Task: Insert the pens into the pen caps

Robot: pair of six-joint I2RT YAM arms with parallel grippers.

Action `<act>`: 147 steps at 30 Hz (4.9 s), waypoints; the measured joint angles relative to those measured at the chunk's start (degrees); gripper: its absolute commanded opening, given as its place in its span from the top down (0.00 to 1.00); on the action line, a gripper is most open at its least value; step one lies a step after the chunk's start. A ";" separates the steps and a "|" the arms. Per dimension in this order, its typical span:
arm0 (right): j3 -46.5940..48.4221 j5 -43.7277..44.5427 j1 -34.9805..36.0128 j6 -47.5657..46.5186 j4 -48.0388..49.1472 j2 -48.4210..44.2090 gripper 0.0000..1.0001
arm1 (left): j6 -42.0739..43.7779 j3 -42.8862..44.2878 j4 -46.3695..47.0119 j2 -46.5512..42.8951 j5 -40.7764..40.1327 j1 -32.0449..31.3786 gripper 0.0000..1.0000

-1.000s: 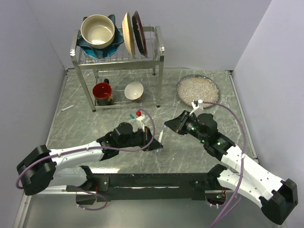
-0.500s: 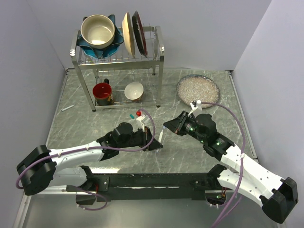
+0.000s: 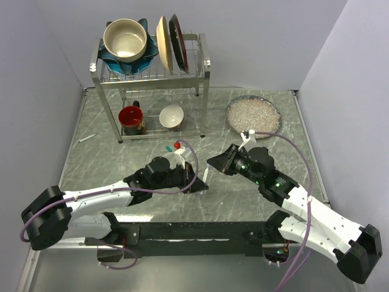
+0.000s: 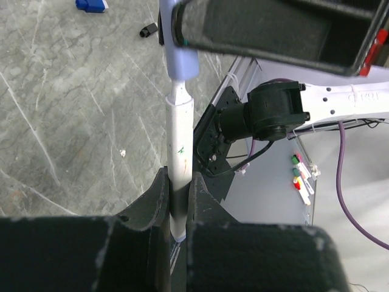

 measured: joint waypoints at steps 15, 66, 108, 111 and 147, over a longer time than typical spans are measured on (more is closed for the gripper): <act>-2.64 8.24 7.17 -0.63 0.76 -4.28 0.99 | 0.92 0.04 -2.03 -2.62 -1.20 -0.63 0.99; 18.93 -7.93 11.47 -15.52 5.60 7.85 0.43 | 14.27 -1.55 -10.75 -28.20 -3.58 -0.26 0.99; -10.43 11.32 19.93 -8.44 30.53 0.79 1.00 | 16.98 -1.20 -18.97 -19.12 5.33 2.62 0.99; -10.80 11.76 20.50 -8.02 32.02 1.20 1.00 | 16.98 -1.20 -18.95 -19.12 7.30 3.69 0.99; -8.96 22.88 28.15 -5.18 34.45 11.61 1.00 | 17.99 0.76 -33.20 -19.17 14.82 11.74 0.99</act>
